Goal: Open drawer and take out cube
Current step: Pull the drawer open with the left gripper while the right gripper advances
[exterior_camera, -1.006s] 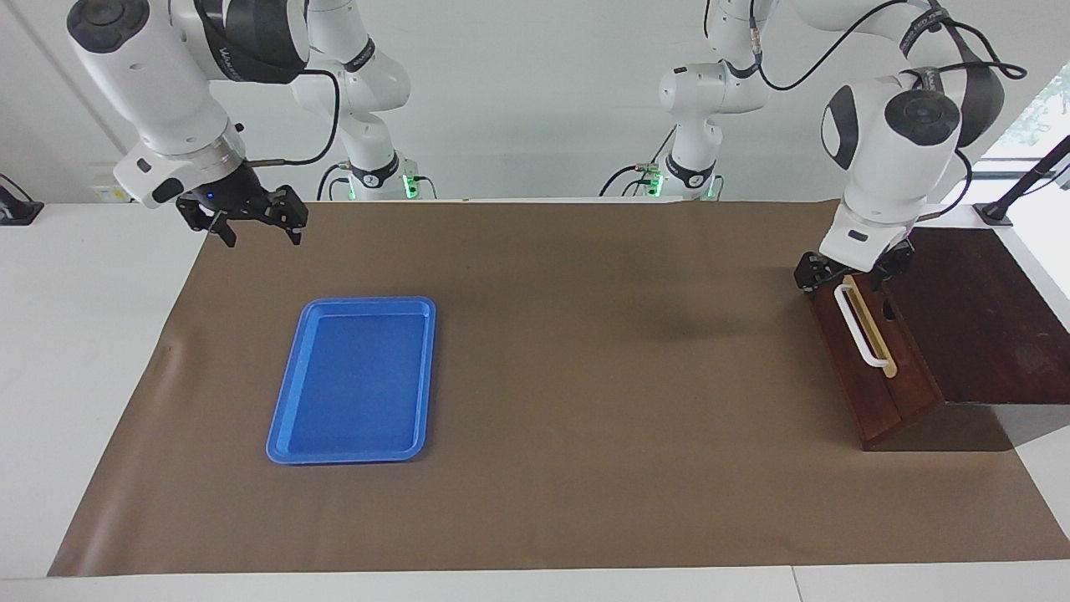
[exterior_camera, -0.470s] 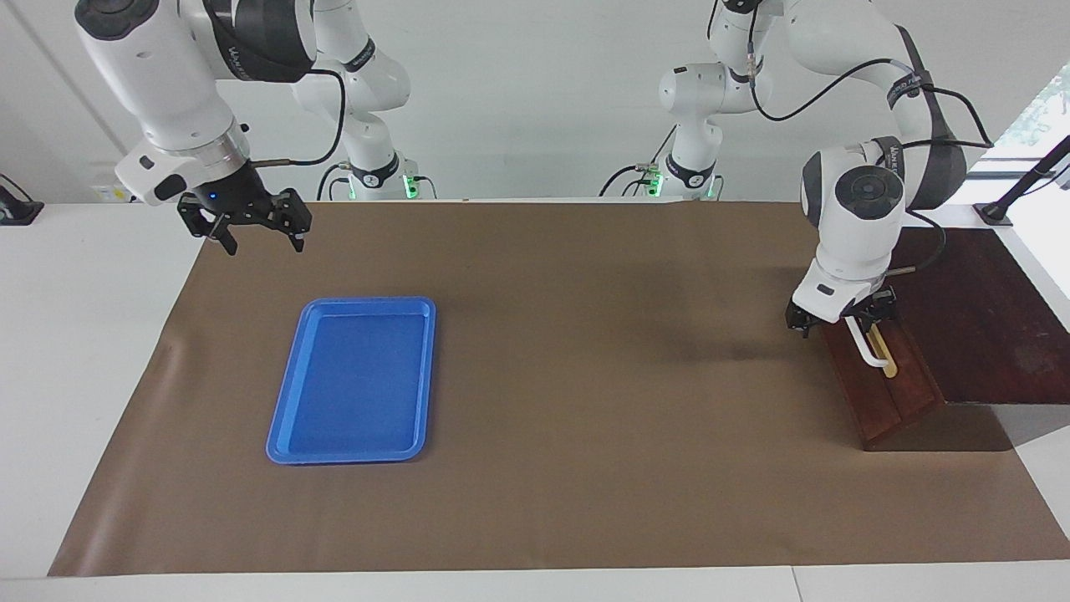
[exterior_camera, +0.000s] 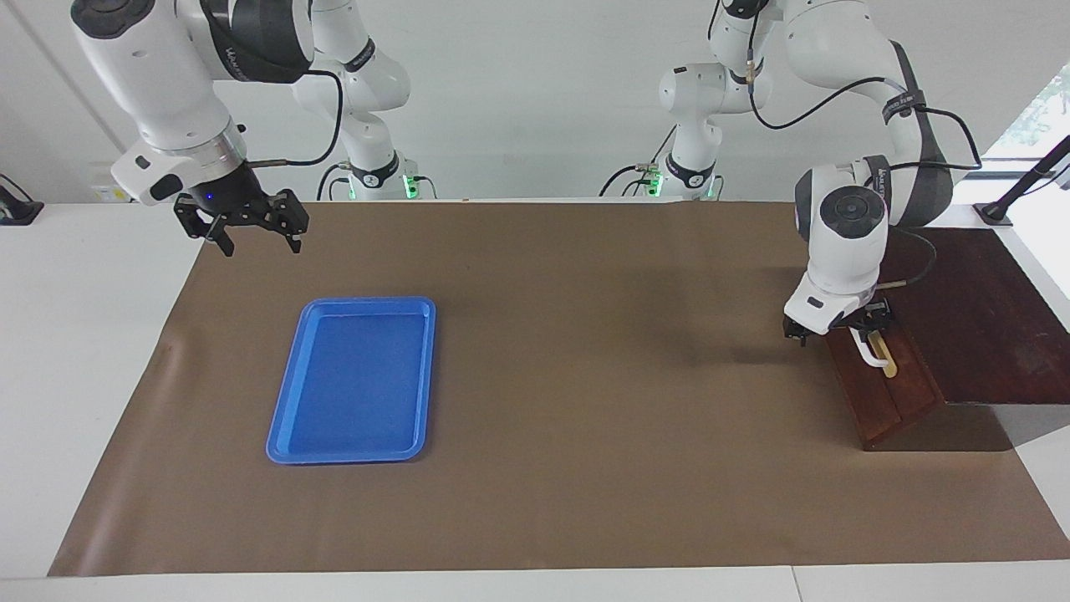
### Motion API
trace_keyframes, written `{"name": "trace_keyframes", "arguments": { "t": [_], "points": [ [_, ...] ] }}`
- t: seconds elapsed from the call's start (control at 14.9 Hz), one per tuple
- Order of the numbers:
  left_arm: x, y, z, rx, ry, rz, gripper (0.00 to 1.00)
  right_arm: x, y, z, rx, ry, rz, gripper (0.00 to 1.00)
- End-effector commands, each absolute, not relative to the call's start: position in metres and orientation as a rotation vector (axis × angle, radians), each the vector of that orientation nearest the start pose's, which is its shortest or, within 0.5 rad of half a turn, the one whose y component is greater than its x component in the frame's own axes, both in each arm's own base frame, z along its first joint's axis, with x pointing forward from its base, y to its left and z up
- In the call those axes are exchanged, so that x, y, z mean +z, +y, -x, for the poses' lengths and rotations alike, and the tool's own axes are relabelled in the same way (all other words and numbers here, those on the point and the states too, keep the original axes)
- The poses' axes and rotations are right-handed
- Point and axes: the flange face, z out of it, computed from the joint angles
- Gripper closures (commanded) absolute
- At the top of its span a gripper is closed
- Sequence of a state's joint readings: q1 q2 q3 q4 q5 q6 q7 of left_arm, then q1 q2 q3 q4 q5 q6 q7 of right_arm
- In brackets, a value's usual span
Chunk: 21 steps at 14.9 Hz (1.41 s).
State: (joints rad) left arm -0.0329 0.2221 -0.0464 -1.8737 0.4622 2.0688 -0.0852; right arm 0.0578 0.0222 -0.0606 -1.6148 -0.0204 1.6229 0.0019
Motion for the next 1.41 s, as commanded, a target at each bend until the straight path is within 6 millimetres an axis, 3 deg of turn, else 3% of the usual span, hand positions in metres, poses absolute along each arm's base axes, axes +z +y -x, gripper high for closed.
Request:
{"name": "trace_keyframes", "arguments": {
  "t": [0.0,0.07,0.13,0.4,0.54,0.67,0.8,0.94,1.21,1.34],
  "points": [
    [0.390,-0.013,-0.613,-0.049,0.301,2.710,0.00,0.583,-0.003,-0.573,0.019,0.301,3.148,0.00],
    [0.390,-0.013,-0.613,-0.049,0.301,2.710,0.00,0.579,0.000,-0.577,0.013,0.417,3.132,0.00],
    [0.389,-0.013,-0.613,-0.048,0.299,2.711,0.00,0.570,0.007,-0.590,0.007,0.679,3.055,0.00],
    [0.385,-0.015,-0.613,-0.076,0.309,2.718,0.00,0.534,0.021,-0.615,0.081,1.089,2.819,0.00],
    [0.379,-0.021,-0.615,-0.141,0.208,2.742,0.00,0.524,0.061,-0.623,0.141,1.244,2.725,0.00],
    [0.374,-0.035,-0.616,-0.163,0.119,2.755,0.00,0.518,0.088,-0.631,0.211,1.472,2.555,0.00],
    [0.375,-0.062,-0.613,-0.144,0.155,2.762,0.00,0.511,0.100,-0.634,0.261,1.634,2.398,0.00],
    [0.376,-0.085,-0.609,-0.142,0.128,2.772,0.00,0.502,0.127,-0.632,0.322,1.846,2.238,0.01],
    [0.388,-0.135,-0.601,-0.105,0.086,2.792,0.00,0.491,0.136,-0.627,0.461,2.016,1.997,0.01],
    [0.395,-0.145,-0.601,-0.097,0.068,2.810,0.00,0.485,0.138,-0.627,0.505,2.031,1.951,0.01]
  ]
}}
